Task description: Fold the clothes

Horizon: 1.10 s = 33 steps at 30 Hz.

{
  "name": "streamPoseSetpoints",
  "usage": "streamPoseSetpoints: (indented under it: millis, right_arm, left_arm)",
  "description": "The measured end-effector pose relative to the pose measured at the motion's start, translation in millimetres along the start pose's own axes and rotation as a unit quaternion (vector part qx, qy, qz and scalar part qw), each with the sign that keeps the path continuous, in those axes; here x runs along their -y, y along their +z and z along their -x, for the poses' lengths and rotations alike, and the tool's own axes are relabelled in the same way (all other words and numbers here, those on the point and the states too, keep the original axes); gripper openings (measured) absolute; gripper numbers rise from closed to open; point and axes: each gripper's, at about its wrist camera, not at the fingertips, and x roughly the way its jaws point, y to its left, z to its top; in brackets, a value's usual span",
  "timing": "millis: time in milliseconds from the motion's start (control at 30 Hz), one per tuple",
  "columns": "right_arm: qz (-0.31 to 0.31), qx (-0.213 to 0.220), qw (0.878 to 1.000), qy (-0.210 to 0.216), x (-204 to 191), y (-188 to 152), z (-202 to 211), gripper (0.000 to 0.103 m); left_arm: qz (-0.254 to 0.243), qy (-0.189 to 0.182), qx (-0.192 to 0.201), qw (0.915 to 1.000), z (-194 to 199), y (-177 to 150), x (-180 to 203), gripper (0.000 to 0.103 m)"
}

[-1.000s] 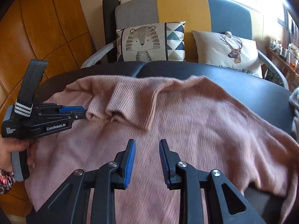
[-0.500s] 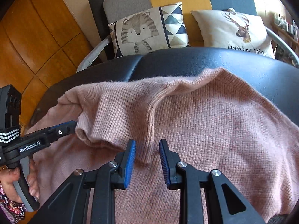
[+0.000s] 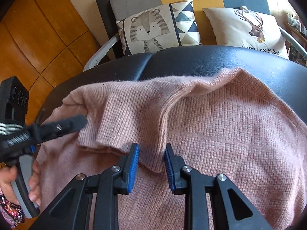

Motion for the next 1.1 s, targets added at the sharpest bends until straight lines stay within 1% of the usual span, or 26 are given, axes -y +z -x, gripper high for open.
streamPoseSetpoints:
  millis: [67, 100, 133, 167, 233, 267, 400, 467, 567, 667, 733, 833, 933, 1000, 1033, 1067, 1100]
  right_arm:
    - [-0.002, 0.004, 1.0, 0.002, 1, 0, 0, 0.026]
    - [0.001, 0.006, 1.0, 0.002, 0, -1, -1, 0.025]
    - [0.004, 0.008, 1.0, 0.001, -1, -1, -1, 0.019]
    - [0.007, 0.01, 1.0, 0.001, -2, -1, -1, 0.011]
    - [0.009, 0.014, 1.0, 0.005, -3, -1, -1, 0.008]
    - [0.009, 0.018, 1.0, 0.01, -3, 0, 1, 0.006]
    - [0.014, 0.03, 0.999, 0.025, -2, 11, 9, 0.006]
    - [0.013, 0.035, 0.999, 0.032, 0, 24, 13, 0.006]
    - [-0.007, 0.037, 0.998, 0.046, 10, 47, 17, 0.006]
    - [-0.005, 0.039, 0.998, 0.045, 12, 67, 15, 0.006]
    - [0.0, 0.038, 0.999, 0.038, 12, 79, 12, 0.006]
    - [-0.013, 0.038, 0.998, 0.045, 16, 98, 3, 0.006]
    - [-0.021, 0.046, 0.998, 0.034, 20, 118, -8, 0.006]
    - [-0.03, 0.052, 0.998, 0.014, 25, 126, -17, 0.008]
    - [-0.034, 0.055, 0.998, 0.004, 28, 131, -21, 0.011]
    - [-0.038, 0.058, 0.998, -0.006, 30, 135, -26, 0.017]
    - [-0.038, 0.061, 0.997, -0.019, 35, 135, -24, 0.02]
  left_arm:
    - [-0.029, 0.02, 0.007, 0.9994, -2, -4, 10, 0.063]
    - [-0.046, 0.033, 0.008, 0.9984, -3, -6, 15, 0.053]
    - [-0.064, 0.041, 0.008, 0.9971, -3, -8, 20, 0.039]
    - [-0.081, 0.044, 0.001, 0.9958, -4, -8, 25, 0.012]
    - [-0.088, 0.03, -0.014, 0.9955, -6, -7, 29, 0.011]
    - [-0.087, 0.022, -0.016, 0.9959, -5, -4, 29, 0.01]
    - [-0.066, 0.001, 0.005, 0.9978, 10, 20, 26, 0.01]
    - [-0.058, -0.007, 0.017, 0.9982, 17, 36, 25, 0.01]
    - [-0.064, -0.004, 0.028, 0.9976, 23, 58, 26, 0.01]
    - [-0.071, 0.002, 0.021, 0.9972, 16, 76, 27, 0.01]
    - [-0.065, 0.004, 0.015, 0.9977, 8, 87, 23, 0.01]
    - [-0.048, 0.01, 0.014, 0.9987, -3, 97, 13, 0.01]
    - [-0.017, 0.021, 0.013, 0.9996, -18, 110, -4, 0.013]
    - [0.004, 0.028, 0.011, 0.9995, -27, 117, -15, 0.016]
    - [0.009, 0.03, 0.012, 0.9994, -30, 120, -19, 0.017]
    - [0.013, 0.032, 0.013, 0.9993, -31, 121, -24, 0.021]
    - [0.015, 0.036, 0.017, 0.9991, -30, 122, -30, 0.025]
